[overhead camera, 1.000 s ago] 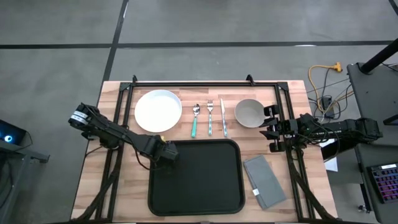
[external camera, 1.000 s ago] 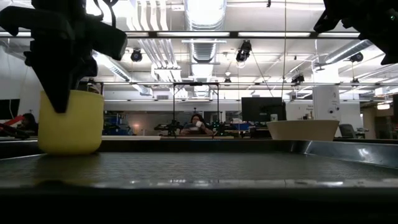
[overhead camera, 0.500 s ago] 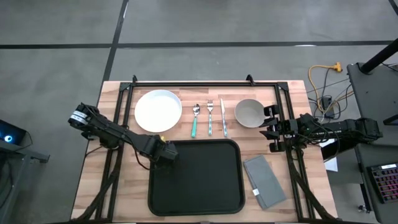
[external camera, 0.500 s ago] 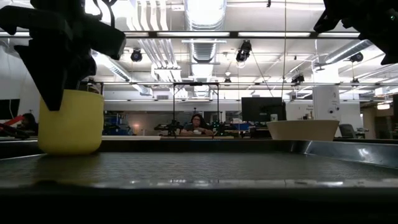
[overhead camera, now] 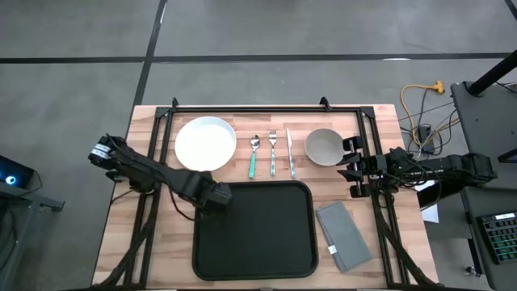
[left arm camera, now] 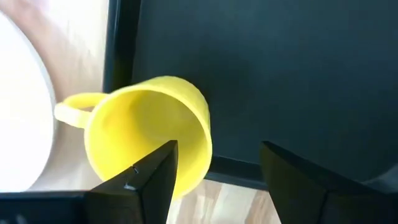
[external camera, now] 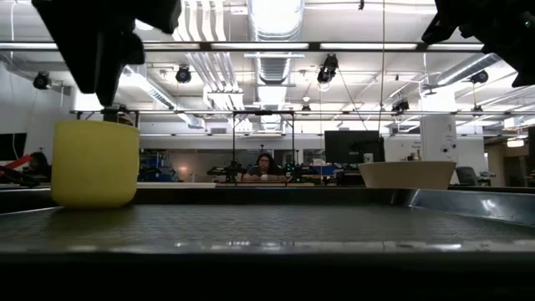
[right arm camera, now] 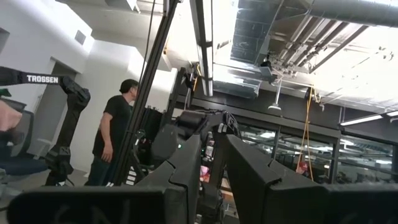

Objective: Set up tray
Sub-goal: Put the white plate on the black serving tray to the bottom right of the yellow cup

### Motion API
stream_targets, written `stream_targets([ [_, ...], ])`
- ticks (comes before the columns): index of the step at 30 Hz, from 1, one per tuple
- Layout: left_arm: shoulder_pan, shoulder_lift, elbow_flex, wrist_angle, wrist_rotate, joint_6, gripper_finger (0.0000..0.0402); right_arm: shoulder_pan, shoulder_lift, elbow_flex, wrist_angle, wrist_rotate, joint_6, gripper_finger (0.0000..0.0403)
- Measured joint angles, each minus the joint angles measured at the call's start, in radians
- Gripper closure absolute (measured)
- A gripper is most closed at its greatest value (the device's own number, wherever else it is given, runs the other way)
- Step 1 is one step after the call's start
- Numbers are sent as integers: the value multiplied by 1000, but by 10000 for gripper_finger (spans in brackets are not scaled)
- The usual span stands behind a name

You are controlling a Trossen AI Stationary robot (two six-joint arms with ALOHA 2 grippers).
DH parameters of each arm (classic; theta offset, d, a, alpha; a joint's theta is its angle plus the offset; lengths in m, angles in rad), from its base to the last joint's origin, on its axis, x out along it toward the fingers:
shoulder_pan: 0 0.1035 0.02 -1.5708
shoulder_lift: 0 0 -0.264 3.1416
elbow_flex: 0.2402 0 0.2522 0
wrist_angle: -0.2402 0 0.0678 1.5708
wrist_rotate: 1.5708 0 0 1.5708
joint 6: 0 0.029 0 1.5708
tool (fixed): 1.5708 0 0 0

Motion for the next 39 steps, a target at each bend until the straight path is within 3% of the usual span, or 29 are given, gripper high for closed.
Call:
stream_targets([
  [3,0,0,23,-53,-41,29,191,0,0,0,0,0,1,335],
  [10,0,-8,27,-226,-247,32,191,0,0,0,0,0,-1,335],
  [13,0,-31,2,-233,-277,31,191,0,0,0,0,0,-1,335],
  [20,60,-43,-3,-162,-318,24,191,0,0,0,0,0,1,335],
  [32,350,-5,-6,5,-335,31,205,0,0,0,0,0,0,335],
  [39,418,66,-6,147,-334,113,206,0,0,0,0,0,-1,335],
])
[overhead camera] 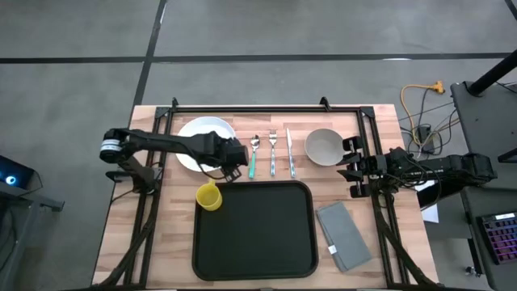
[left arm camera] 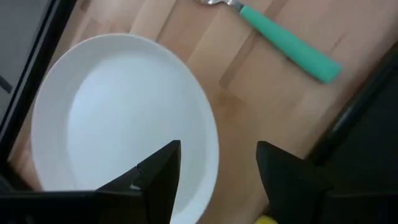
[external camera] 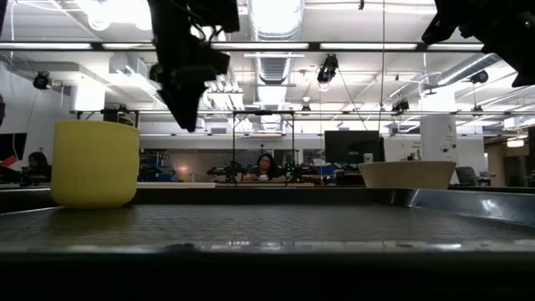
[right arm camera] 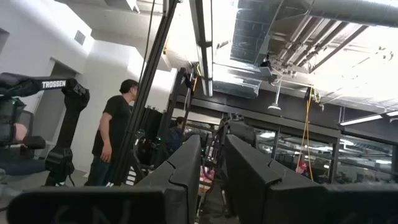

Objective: Set up tray
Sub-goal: Put the white plate on the black serving tray to the bottom right of the yellow cup

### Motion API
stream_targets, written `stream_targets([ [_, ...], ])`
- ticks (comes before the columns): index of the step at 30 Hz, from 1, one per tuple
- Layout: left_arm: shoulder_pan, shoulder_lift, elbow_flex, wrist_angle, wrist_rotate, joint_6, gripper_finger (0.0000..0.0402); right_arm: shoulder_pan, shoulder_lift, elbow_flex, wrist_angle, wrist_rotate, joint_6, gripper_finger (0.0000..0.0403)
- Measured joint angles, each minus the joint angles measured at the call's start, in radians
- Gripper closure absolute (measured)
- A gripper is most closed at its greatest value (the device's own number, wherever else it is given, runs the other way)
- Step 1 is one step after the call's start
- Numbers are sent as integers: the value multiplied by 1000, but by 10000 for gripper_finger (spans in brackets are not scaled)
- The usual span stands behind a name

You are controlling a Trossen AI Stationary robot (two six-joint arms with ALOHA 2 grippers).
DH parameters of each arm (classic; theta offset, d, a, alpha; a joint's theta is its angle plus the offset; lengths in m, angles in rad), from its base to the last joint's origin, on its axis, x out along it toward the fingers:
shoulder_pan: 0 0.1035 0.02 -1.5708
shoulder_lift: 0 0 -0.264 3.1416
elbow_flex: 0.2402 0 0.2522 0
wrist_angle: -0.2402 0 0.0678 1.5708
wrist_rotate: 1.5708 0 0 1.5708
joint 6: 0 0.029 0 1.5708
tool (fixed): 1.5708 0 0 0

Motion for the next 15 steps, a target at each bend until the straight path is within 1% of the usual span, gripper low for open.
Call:
stream_targets([
  [5,9,90,2,36,-7,22,206,0,0,0,0,0,0,335],
  [8,9,141,3,36,-58,24,206,0,0,0,0,0,1,335],
  [10,11,165,3,36,-85,23,206,0,0,0,0,0,0,335],
  [15,29,201,3,41,-86,8,206,0,0,0,0,0,1,335],
])
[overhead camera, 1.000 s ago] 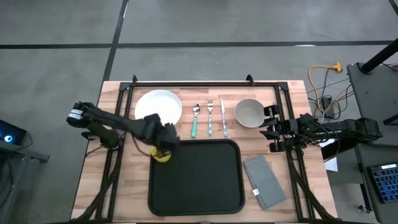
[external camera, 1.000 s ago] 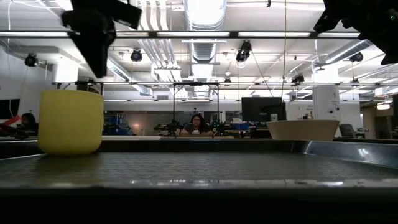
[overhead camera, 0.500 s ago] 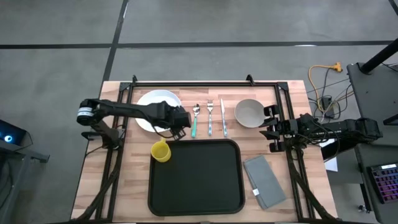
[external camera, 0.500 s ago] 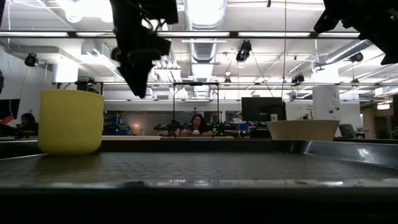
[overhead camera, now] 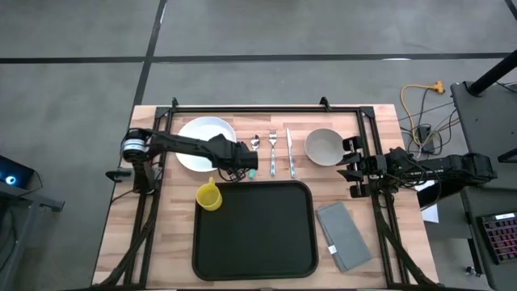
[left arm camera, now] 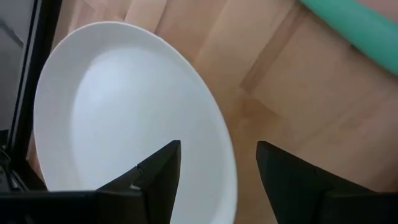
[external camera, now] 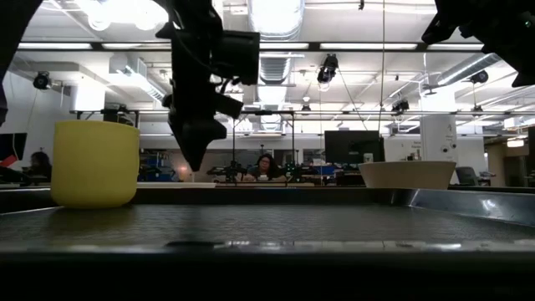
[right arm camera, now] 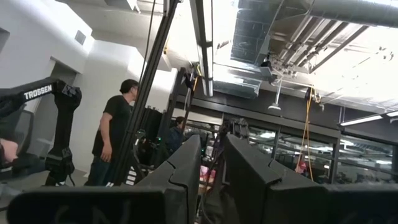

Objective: Set up tray
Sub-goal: Put the white plate on the black serving tray to the bottom right of the yellow cup

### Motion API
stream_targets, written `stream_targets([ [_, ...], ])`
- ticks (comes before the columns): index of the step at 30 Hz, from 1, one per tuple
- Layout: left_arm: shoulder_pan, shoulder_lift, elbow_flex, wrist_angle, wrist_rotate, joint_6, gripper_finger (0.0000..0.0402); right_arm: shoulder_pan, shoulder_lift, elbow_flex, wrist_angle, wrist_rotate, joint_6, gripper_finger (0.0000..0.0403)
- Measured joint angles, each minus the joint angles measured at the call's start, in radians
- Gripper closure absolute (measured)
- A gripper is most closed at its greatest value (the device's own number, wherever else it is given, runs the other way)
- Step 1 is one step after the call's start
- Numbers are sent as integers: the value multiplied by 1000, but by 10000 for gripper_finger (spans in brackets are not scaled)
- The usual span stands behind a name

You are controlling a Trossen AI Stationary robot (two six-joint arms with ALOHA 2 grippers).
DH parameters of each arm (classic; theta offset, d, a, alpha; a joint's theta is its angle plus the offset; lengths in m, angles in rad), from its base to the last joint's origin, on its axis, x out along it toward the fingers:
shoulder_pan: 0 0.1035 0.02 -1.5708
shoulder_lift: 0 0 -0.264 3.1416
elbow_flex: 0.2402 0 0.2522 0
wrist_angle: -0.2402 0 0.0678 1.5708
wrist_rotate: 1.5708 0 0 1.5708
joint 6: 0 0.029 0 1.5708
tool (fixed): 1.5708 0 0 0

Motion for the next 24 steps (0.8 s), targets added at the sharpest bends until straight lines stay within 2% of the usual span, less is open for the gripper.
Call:
stream_targets([
  [24,39,42,-48,89,45,-44,206,0,0,0,0,0,-1,335],
])
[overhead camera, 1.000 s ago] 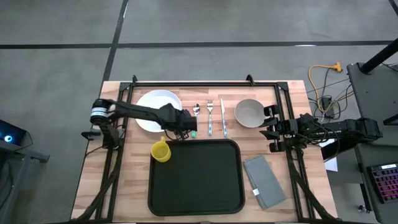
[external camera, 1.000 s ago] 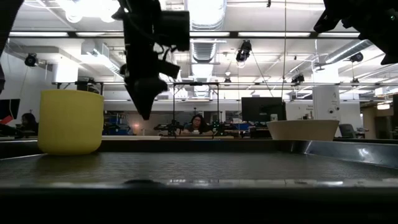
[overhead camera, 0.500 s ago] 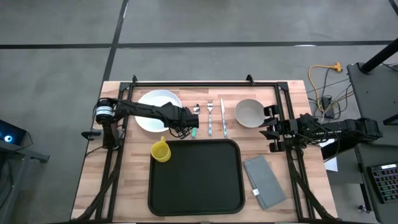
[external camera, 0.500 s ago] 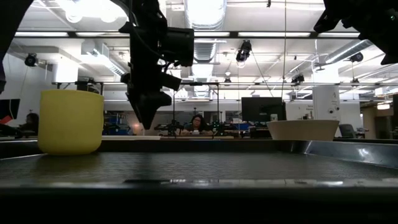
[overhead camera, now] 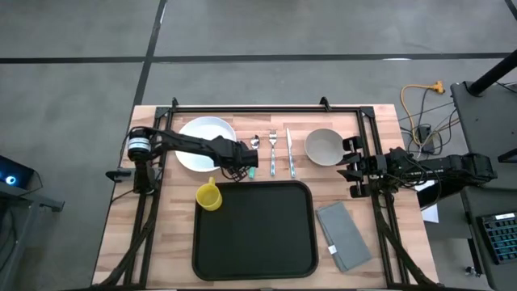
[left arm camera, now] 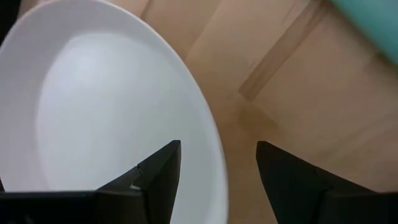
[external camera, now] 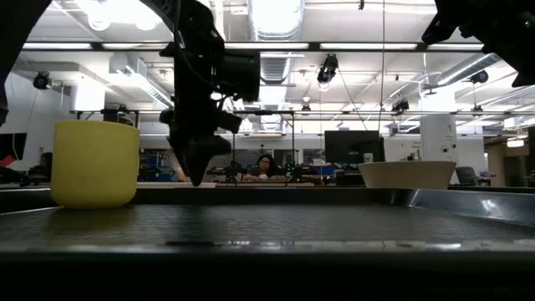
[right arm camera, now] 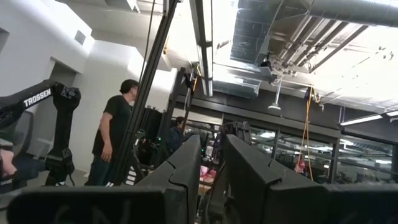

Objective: Set up tray
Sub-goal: Put the white plate on the black serving tray to the bottom right of the yellow cup

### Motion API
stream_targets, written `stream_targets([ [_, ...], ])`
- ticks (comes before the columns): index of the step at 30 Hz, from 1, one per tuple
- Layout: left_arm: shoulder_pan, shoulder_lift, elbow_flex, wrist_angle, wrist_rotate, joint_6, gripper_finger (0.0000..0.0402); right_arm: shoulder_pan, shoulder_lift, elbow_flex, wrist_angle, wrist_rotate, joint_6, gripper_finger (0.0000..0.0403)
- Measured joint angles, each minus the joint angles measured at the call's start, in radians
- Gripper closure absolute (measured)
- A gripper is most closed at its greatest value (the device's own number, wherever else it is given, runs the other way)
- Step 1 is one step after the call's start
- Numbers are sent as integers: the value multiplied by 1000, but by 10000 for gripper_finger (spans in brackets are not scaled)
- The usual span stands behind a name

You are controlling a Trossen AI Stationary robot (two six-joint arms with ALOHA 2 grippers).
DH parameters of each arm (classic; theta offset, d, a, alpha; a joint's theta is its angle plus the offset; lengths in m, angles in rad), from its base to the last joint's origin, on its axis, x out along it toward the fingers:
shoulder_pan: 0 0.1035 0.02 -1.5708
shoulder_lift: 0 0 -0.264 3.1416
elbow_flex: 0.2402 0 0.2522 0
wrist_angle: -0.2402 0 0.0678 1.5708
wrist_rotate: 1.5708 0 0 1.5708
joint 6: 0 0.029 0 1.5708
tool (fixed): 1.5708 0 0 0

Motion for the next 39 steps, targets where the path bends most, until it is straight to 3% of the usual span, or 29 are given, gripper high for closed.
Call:
stream_targets([
  [17,39,82,1,3,-8,11,211,0,0,0,0,0,0,335],
  [22,38,83,0,11,0,49,263,0,0,0,0,0,0,335],
  [28,39,85,-2,10,18,93,384,0,0,0,0,0,2,335],
  [39,37,83,-3,-4,-20,144,401,0,0,0,0,0,0,335],
])
